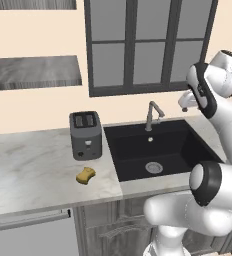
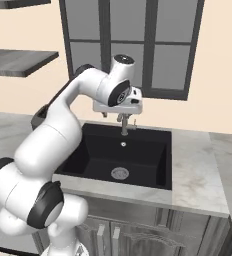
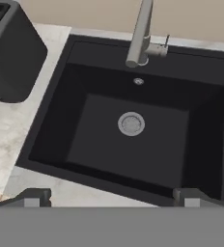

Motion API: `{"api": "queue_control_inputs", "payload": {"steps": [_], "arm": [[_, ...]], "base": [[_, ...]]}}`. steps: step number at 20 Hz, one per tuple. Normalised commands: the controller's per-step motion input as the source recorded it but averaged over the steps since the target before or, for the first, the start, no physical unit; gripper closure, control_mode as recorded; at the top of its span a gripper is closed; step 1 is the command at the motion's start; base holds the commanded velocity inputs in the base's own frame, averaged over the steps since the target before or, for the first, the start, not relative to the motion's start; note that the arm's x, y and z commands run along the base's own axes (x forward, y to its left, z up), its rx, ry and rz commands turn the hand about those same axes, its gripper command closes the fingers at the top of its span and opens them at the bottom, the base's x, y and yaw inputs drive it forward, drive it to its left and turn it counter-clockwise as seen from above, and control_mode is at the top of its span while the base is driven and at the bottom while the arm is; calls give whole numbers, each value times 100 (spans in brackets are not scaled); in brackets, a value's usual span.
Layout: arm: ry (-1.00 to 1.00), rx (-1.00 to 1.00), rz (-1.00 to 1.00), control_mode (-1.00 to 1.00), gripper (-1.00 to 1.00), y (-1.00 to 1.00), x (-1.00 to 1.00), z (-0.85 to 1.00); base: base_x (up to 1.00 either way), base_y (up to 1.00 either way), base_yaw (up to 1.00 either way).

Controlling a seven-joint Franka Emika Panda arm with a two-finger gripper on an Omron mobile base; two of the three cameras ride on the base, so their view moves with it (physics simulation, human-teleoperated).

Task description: Soak the sponge with water for a few seconds and then drop it inside the sink.

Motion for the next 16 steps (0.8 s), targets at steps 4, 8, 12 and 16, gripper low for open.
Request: {"api": "queue_control_inputs", "payload": {"steps": [4, 8, 12, 16], "arm": [[-8, 9, 1, -100, -100, -5, 16, 0], [-11, 11, 1, -100, -100, -11, 16, -1], [-8, 11, 3, -100, -100, -16, 11, -1], [-4, 7, 6, -100, -100, -10, 6, -1]], "base": [[0, 0, 0], [0, 0, 0], [0, 0, 0], [0, 0, 0]]}}
